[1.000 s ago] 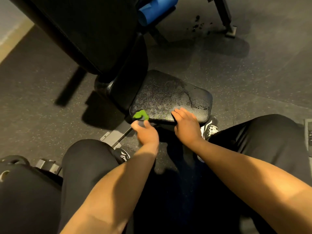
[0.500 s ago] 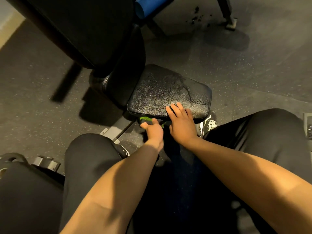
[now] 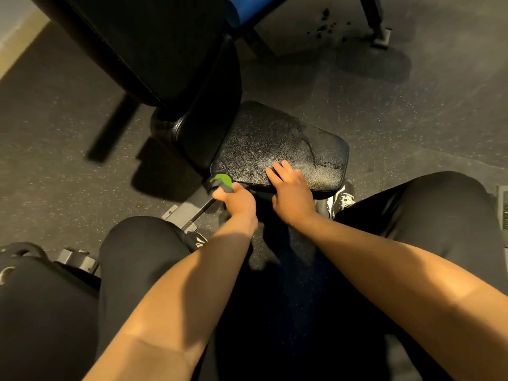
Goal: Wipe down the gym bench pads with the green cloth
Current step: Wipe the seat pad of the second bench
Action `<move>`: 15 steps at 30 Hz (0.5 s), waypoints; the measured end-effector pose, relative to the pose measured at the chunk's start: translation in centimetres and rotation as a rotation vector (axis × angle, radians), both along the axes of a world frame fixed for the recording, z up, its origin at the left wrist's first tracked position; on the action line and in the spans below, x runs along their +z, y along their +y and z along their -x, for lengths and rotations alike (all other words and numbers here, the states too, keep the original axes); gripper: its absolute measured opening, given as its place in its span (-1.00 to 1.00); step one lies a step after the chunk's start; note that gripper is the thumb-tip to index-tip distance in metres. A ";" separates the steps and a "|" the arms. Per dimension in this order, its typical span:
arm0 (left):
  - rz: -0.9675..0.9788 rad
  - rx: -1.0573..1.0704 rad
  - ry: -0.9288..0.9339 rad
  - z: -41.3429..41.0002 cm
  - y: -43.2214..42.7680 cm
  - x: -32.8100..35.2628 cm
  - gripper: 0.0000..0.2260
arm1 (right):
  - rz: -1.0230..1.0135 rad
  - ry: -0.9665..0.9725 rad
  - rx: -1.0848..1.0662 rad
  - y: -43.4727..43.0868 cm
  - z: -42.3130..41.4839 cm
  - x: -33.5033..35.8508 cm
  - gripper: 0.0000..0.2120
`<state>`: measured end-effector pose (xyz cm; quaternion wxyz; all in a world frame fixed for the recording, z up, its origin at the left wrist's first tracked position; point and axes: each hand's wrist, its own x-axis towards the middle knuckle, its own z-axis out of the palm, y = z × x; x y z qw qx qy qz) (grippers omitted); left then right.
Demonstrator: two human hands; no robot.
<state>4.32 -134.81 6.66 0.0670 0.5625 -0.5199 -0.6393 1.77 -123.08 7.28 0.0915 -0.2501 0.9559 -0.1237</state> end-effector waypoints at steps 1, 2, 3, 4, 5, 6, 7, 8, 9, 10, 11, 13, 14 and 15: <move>0.013 -0.029 -0.019 -0.1 0.9 0.1 -0.67 | 0.004 -0.006 0.009 0.2 0.2 0.1 -0.30; 0.027 -0.044 -0.028 -0.2 1.8 0.3 -0.67 | 0.005 -0.007 0.015 0.5 0.2 0.3 -0.30; 0.042 -0.061 -0.026 -0.1 2.5 0.7 -0.67 | 0.003 -0.005 0.016 0.9 0.2 0.4 -0.31; 0.070 -0.076 -0.020 -0.2 3.4 1.1 -0.67 | -0.004 -0.001 0.012 1.4 0.0 0.4 -0.32; 0.085 -0.109 -0.016 -0.3 4.3 1.5 -0.67 | -0.016 0.004 0.001 2.1 -0.2 0.4 -0.33; 0.085 -0.146 -0.007 -0.5 5.2 1.7 -0.68 | -0.030 0.013 -0.014 2.8 -0.3 0.4 -0.34; 0.075 -0.197 -0.002 -0.9 6.0 1.6 -0.68 | -0.041 0.027 -0.039 3.4 -0.5 0.3 -0.36; 0.072 -0.244 0.009 -1.0 7.0 1.6 -0.70 | -0.047 0.049 -0.073 4.2 -0.5 0.4 -0.38; 0.057 -0.287 0.012 -1.2 7.6 1.5 -0.70 | -0.042 0.059 -0.104 4.8 -0.6 0.4 -0.40; 0.032 -0.320 0.022 -1.3 8.2 1.5 -0.71 | -0.030 0.066 -0.130 5.3 -0.7 0.5 -0.42; 0.007 -0.343 0.037 -1.4 8.6 1.5 -0.71 | -0.016 0.068 -0.144 5.6 -0.8 0.5 -0.43; -0.030 -0.359 0.056 -1.5 8.7 1.8 -0.72 | -0.006 0.054 -0.155 5.8 -1.1 0.7 -0.41; -0.030 -0.367 0.040 -1.6 8.4 1.9 -0.72 | -0.011 0.031 -0.151 5.8 -1.2 0.7 -0.39; -0.011 -0.367 0.011 -1.6 8.1 1.1 -0.73 | -0.012 0.008 -0.149 5.8 -1.4 0.7 -0.37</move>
